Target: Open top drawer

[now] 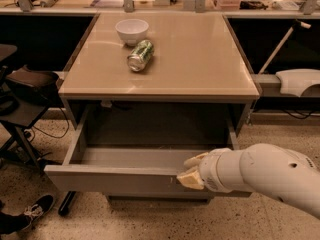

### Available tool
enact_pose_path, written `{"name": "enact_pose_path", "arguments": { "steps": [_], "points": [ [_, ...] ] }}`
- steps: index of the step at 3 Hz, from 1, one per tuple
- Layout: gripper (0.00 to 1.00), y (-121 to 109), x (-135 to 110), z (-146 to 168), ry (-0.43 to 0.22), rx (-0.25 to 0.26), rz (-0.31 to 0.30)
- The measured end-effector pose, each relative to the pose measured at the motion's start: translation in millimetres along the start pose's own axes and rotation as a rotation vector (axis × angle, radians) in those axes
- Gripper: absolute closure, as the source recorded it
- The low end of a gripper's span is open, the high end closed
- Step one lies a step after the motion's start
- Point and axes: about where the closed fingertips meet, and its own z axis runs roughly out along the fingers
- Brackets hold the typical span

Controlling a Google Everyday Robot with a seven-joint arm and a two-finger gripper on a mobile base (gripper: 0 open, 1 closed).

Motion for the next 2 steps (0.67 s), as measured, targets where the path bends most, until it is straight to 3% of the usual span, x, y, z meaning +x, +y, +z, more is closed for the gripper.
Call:
{"name": "enact_pose_path", "arguments": {
  "steps": [2],
  "points": [
    [1.0,9.8,7.1,-6.6,0.003,-0.007,0.008]
  ]
}}
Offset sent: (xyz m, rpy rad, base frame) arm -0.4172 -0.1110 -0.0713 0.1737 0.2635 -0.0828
